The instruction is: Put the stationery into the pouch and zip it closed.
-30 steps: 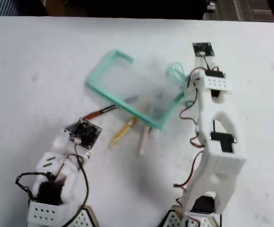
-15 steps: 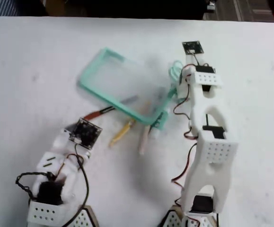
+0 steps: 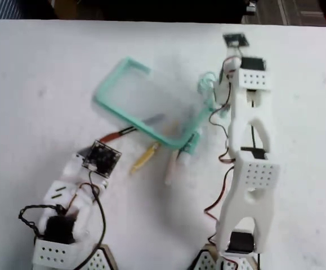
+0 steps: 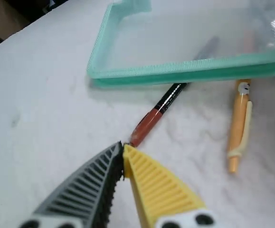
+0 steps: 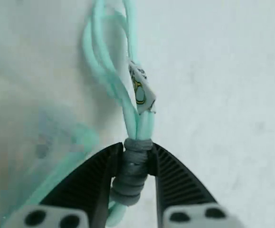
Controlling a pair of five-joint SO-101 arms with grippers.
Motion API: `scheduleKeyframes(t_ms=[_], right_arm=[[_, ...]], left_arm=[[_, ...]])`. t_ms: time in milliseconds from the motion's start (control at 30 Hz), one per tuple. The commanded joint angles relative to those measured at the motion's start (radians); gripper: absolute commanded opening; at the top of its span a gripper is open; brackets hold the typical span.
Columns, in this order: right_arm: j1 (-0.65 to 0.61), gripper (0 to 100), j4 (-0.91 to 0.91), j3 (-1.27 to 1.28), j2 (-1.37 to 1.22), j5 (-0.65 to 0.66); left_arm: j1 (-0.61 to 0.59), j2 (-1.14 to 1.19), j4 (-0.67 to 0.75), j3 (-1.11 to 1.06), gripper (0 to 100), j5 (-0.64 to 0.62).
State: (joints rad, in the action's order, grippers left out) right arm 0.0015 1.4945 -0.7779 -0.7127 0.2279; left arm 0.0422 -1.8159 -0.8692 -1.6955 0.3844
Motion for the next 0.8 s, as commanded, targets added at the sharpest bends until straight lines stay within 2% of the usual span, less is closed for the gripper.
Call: scheduleKeyframes(t_ms=[0, 167, 367, 767], right_arm=[[-0.045, 1.6, 0.114, -0.186, 0.136, -0.011], [-0.099, 1.6, 0.222, -0.370, 0.226, -0.011], [-0.148, 1.6, 0.219, -0.497, 0.358, -0.003], [-0.354, 1.5, 0.153, -0.698, 0.680, -0.002]], left_arm=[[0.016, -0.005, -0.015, 0.003, 2, 0.008], [0.010, -0.005, -0.017, 0.003, 2, 0.008], [0.010, -0.007, -0.025, 0.003, 2, 0.008], [0.010, -0.007, -0.025, 0.003, 2, 0.008]])
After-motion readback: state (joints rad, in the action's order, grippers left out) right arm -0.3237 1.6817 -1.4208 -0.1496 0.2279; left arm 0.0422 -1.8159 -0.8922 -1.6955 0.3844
